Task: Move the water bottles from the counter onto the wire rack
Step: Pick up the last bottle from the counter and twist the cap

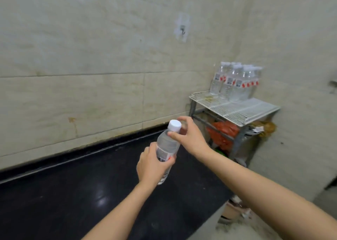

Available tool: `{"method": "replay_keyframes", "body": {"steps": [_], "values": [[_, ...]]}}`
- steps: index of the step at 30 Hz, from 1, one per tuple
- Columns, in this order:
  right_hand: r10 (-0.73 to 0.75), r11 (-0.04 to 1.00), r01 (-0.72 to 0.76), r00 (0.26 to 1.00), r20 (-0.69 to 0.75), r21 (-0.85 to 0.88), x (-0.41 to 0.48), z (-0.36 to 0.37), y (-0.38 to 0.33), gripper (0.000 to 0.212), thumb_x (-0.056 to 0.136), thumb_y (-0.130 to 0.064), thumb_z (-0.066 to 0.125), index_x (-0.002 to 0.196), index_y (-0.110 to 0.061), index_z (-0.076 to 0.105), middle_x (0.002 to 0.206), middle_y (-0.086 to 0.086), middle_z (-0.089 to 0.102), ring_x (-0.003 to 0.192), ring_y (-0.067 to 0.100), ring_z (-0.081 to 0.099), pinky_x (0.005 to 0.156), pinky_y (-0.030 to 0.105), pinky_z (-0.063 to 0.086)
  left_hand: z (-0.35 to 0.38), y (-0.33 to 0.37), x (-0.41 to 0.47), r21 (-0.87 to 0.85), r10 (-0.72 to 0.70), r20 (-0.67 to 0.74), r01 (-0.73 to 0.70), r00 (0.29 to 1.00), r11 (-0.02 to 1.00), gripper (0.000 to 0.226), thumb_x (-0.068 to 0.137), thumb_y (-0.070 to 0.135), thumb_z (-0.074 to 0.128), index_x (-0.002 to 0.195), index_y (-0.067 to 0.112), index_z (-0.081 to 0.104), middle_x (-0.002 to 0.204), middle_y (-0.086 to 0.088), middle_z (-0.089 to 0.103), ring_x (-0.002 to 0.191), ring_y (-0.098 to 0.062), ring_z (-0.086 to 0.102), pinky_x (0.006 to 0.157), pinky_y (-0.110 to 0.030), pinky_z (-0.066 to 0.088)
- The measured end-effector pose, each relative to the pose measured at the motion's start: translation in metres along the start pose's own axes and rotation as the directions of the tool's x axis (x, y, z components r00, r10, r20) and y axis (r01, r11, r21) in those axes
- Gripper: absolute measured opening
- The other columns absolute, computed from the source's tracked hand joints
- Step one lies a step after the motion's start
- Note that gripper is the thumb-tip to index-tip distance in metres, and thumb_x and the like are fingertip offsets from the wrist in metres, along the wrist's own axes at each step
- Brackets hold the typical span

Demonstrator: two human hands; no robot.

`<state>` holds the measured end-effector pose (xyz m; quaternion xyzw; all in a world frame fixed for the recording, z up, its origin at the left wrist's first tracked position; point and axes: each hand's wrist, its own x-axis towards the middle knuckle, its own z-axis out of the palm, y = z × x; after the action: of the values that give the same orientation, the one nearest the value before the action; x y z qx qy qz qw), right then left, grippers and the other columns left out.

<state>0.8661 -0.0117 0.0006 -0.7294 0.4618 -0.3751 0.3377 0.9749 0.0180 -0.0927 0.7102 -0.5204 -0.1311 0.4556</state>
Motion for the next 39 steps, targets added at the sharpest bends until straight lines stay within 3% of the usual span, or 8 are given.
{"method": "replay_keyframes", "body": {"steps": [4, 10, 15, 19, 23, 30, 36, 39], "values": [[0.065, 0.995, -0.078, 0.983, -0.174, -0.069, -0.005, -0.088, 0.042, 0.036, 0.076, -0.026, 0.071, 0.094, 0.003, 0.059, 0.094, 0.015, 0.065, 0.082, 0.017, 0.053, 0.076, 0.04, 0.047, 0.069, 0.072, -0.01, -0.021, 0.106, 0.073, -0.105, 0.992, 0.994, 0.043, 0.065, 0.054, 0.066, 0.092, 0.025, 0.049, 0.094, 0.002, 0.058, 0.088, -0.02, 0.058, 0.068, -0.035, 0.047], [0.0, 0.949, -0.079, 0.968, -0.252, -0.305, -0.012, -0.241, 0.115, 0.03, 0.083, -0.034, 0.062, 0.096, -0.009, 0.053, 0.098, 0.009, 0.059, 0.093, 0.023, 0.053, 0.076, 0.035, 0.038, 0.197, 0.185, -0.032, -0.019, 0.271, 0.175, -0.272, 0.946, 0.962, 0.048, 0.064, 0.064, 0.062, 0.083, 0.022, 0.049, 0.086, 0.004, 0.063, 0.089, -0.022, 0.061, 0.08, -0.042, 0.046], [0.053, 0.926, -0.181, 0.932, -0.359, -0.332, -0.023, -0.362, 0.177, 0.023, 0.085, -0.034, 0.06, 0.092, -0.015, 0.049, 0.092, 0.001, 0.053, 0.086, 0.016, 0.048, 0.062, 0.026, 0.026, 0.29, 0.237, -0.032, 0.119, 0.346, 0.43, -0.432, 0.834, 0.894, 0.078, 0.072, 0.072, 0.046, 0.132, 0.022, 0.038, 0.131, 0.001, 0.051, 0.123, -0.023, 0.044, 0.099, -0.043, 0.035], [0.088, 0.884, -0.266, 0.902, -0.423, -0.384, -0.023, -0.429, 0.22, 0.026, 0.086, -0.036, 0.058, 0.094, -0.012, 0.052, 0.094, 0.012, 0.058, 0.089, 0.027, 0.053, 0.064, 0.026, 0.024, 0.342, 0.246, -0.017, 0.324, 0.248, 0.44, -0.41, 0.863, 0.852, 0.07, 0.088, 0.055, 0.038, 0.143, 0.015, 0.02, 0.146, -0.005, 0.035, 0.134, -0.025, 0.03, 0.106, -0.039, 0.03], [0.101, 0.878, -0.295, 0.883, -0.459, -0.376, 0.0, -0.473, 0.262, 0.028, 0.086, -0.034, 0.059, 0.099, -0.01, 0.055, 0.1, 0.014, 0.06, 0.086, 0.022, 0.049, 0.068, 0.027, 0.029, 0.381, 0.257, 0.01, 0.469, 0.292, 0.369, -0.448, 0.882, 0.761, 0.06, 0.089, 0.046, 0.042, 0.138, 0.014, 0.029, 0.145, -0.006, 0.034, 0.137, -0.027, 0.025, 0.107, -0.041, 0.028], [0.061, 0.931, -0.224, 0.872, -0.486, -0.287, 0.106, -0.53, 0.296, 0.031, 0.084, -0.031, 0.061, 0.099, -0.005, 0.058, 0.092, 0.006, 0.056, 0.084, 0.02, 0.051, 0.073, 0.032, 0.04, 0.451, 0.285, 0.108, 0.571, 0.414, 0.247, -0.477, 0.876, 0.668, 0.056, 0.048, 0.034, 0.085, 0.093, 0.003, 0.069, 0.102, -0.023, 0.068, 0.101, -0.044, 0.062, 0.077, -0.055, 0.051], [-0.017, 0.978, -0.103, 0.827, -0.563, -0.182, 0.237, -0.594, 0.289, 0.035, 0.082, -0.03, 0.063, 0.1, -0.001, 0.059, 0.103, 0.015, 0.064, 0.095, 0.028, 0.06, 0.08, 0.039, 0.048, 0.506, 0.331, 0.177, 0.56, 0.464, 0.255, -0.521, 0.848, 0.644, 0.053, 0.052, 0.036, 0.081, 0.092, 0.003, 0.069, 0.103, -0.021, 0.069, 0.102, -0.041, 0.063, 0.08, -0.057, 0.05], [-0.075, 0.984, -0.037, 0.805, -0.589, -0.175, 0.295, -0.615, 0.283, 0.037, 0.082, -0.029, 0.063, 0.105, 0.0, 0.057, 0.107, 0.015, 0.062, 0.102, 0.03, 0.059, 0.09, 0.045, 0.047, 0.519, 0.346, 0.195, 0.582, 0.341, 0.279, -0.44, 0.898, 0.684, 0.063, 0.067, 0.047, 0.071, 0.112, 0.004, 0.062, 0.123, -0.022, 0.06, 0.121, -0.04, 0.051, 0.095, -0.057, 0.044]]}}
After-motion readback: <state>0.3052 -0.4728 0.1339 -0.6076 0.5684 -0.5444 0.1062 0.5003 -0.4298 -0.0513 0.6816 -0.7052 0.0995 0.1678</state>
